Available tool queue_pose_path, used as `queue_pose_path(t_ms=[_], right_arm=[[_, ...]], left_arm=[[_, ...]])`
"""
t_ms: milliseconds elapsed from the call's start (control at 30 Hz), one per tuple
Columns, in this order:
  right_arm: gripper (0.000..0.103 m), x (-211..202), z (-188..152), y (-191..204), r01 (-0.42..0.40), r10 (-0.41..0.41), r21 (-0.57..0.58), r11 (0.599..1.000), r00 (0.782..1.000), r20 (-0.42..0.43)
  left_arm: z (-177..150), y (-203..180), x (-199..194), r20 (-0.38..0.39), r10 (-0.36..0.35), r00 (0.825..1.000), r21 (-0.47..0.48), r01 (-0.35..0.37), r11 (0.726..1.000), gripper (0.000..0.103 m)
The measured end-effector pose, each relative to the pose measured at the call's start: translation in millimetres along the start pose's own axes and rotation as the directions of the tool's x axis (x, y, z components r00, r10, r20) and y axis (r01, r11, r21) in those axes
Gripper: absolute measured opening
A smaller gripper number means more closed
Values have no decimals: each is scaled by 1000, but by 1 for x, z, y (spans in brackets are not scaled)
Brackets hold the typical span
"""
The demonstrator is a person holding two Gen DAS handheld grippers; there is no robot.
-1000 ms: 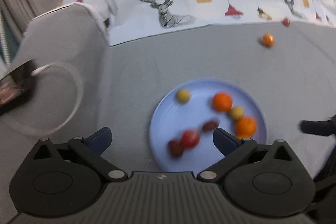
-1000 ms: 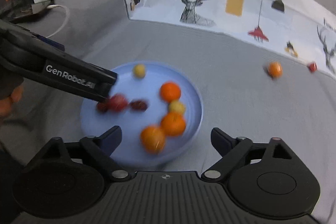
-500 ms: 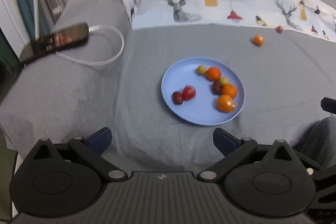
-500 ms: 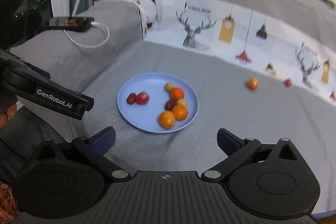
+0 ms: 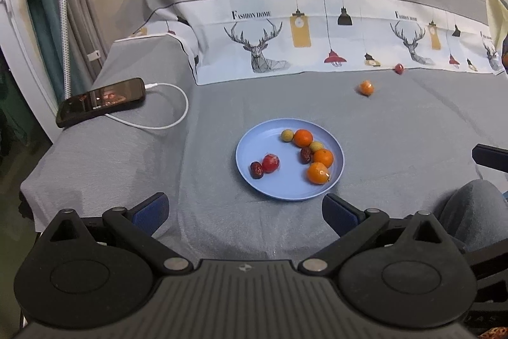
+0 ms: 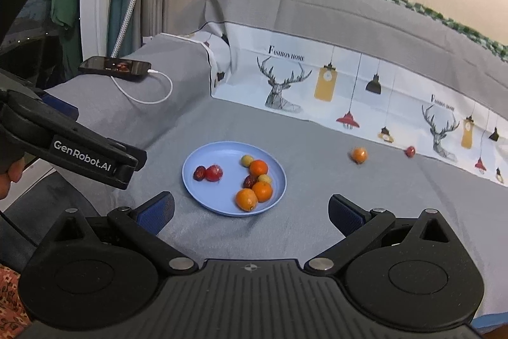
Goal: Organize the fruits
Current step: 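Withdraw both tools from the plate, then grasp the wrapped orange with the left tool while the right tool grasps a red tomato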
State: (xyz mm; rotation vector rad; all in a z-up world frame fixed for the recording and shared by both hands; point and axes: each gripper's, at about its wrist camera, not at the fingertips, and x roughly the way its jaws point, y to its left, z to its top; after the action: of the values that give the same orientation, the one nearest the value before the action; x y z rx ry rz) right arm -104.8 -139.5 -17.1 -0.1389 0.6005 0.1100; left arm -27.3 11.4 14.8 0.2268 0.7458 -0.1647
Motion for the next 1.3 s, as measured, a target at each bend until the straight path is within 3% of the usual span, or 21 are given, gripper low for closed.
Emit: queue_pose_path(t_ms=[467,733,933,1133,1300], right_arm=[[102,-17,-5,-9,-2,0,45,999,999,53],[102,-7,-10,-20,-28,26,98,995,999,25],[102,12,-13,-49,-25,26,219,975,1000,-3],[102,37,-13,-107,73,-69,348,935,997,-26],[102,71,-5,-173,214,-215,403,890,976,-43]], left_arm=[[4,-6,-18,36,51,998,13,-52,999,103],[5,-16,-3,-6,64,998,60,-64,996,103],[22,-28,24,-66,48,997,61,-44,997,103],[61,-58,64,-97,17,995,61,-11,998,103],[98,-100,115,-109,-6,994,77,14,997,103]])
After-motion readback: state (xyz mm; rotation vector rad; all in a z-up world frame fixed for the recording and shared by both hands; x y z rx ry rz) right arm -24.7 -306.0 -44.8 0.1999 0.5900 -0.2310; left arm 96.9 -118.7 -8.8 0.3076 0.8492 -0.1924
